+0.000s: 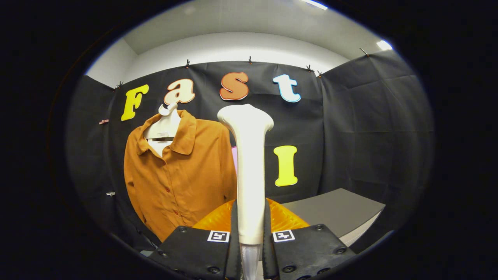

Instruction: Iron the clothes twice with a garment steamer, once on the left side and once on the right side.

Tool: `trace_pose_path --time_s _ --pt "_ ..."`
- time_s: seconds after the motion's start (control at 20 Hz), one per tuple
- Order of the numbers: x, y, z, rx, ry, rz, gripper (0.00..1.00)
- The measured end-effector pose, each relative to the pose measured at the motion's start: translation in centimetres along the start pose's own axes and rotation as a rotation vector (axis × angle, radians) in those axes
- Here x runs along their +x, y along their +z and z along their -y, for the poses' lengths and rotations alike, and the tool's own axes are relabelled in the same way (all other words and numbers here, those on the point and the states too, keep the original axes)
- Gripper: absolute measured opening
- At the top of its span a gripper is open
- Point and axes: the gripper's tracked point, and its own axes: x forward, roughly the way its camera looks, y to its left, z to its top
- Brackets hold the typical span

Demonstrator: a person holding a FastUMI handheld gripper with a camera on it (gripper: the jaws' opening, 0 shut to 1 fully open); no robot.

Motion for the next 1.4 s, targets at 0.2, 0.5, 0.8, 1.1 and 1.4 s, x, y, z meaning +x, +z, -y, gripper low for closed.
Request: trace_pose_path --time_s 0.2,0.5,0.8,1.1,1.4 --pt "0.9 -0.3 -4.4 -0.048 0.046 0.019 0.26" --pt "3.2 -2.6 -9.0 -0.096 0.072 0.007 0.26" --pt "5.8 -5.4 -10.0 -0.101 0.055 -0.039 0.26" --pt "6.9 -7.3 -10.3 -0.133 0.046 -0.074 0.26" --pt "7.3 -11.4 -9.7 -0.133 0.039 -0.163 0.26"
